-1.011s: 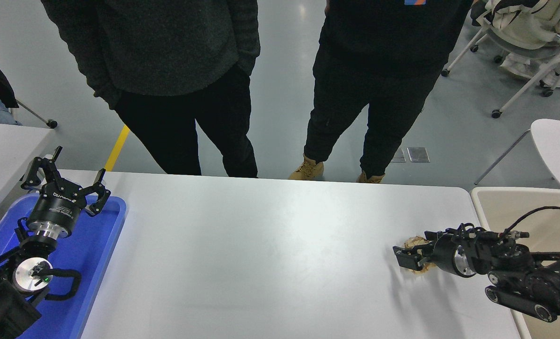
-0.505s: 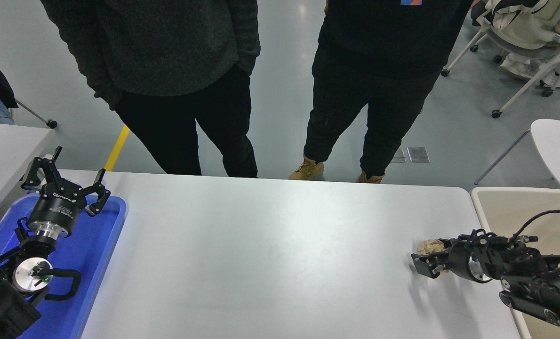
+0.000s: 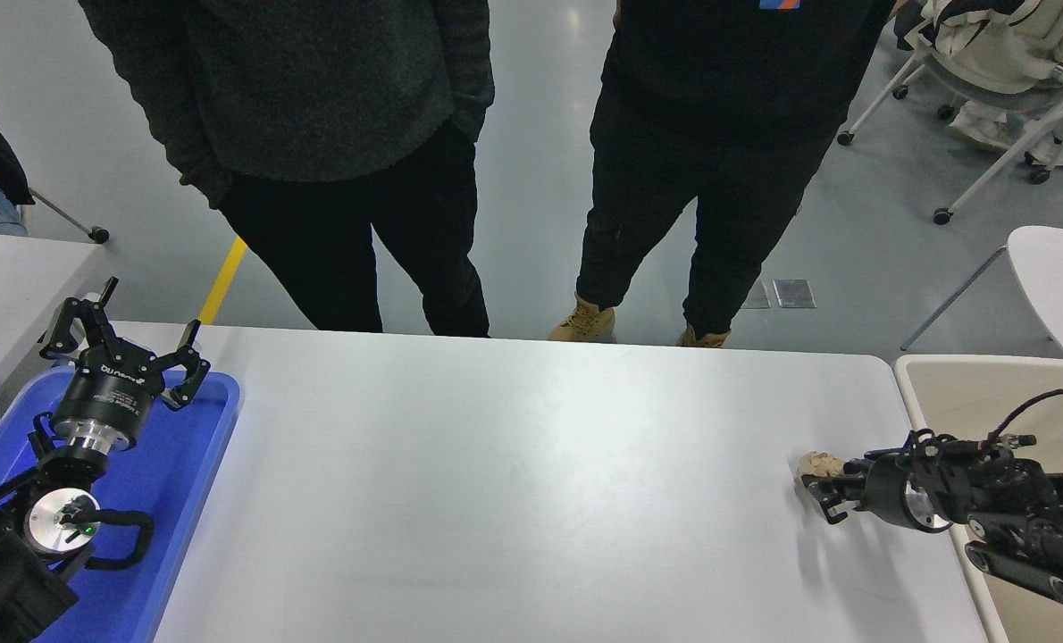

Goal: Clean the table surface

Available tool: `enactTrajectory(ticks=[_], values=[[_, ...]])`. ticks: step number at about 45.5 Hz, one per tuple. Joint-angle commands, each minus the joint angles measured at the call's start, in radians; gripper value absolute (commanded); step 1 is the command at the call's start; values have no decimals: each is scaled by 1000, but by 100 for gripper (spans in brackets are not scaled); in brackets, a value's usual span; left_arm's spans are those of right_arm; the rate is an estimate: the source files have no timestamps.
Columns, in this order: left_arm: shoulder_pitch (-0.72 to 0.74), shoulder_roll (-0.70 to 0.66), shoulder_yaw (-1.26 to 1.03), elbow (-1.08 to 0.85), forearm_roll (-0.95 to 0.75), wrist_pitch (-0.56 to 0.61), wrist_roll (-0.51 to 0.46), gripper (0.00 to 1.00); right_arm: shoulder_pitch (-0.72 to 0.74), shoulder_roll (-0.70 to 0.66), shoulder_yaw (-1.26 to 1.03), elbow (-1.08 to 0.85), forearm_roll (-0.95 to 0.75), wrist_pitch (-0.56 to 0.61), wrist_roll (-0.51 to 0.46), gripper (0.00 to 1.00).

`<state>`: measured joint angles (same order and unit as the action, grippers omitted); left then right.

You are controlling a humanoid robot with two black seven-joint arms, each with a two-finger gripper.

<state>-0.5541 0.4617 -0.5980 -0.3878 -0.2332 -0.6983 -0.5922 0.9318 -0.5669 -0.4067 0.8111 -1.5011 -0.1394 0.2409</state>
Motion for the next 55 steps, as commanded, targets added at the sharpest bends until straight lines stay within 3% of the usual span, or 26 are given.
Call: enactTrajectory(ticks=[1,17,26,30,42,55], values=[[-1,0,0,0,0,-1,0,100,61,-88,8,97,31,41,20,0],[0,0,0,0,0,-1,0,100,255,-382,12,411,41,158,18,0],[0,0,0,1,0,-1,0,100,401,-562,17,549,39,271,20,0],[0,0,0,0,0,-1,0,100,499,-654,32,608,41,374,20,0],[0,0,0,0,0,0,0,100,545,-742,219,614,39,593,20,0],[0,0,0,1,0,-1,0,100,549,-781,279,612,39,649,20,0]])
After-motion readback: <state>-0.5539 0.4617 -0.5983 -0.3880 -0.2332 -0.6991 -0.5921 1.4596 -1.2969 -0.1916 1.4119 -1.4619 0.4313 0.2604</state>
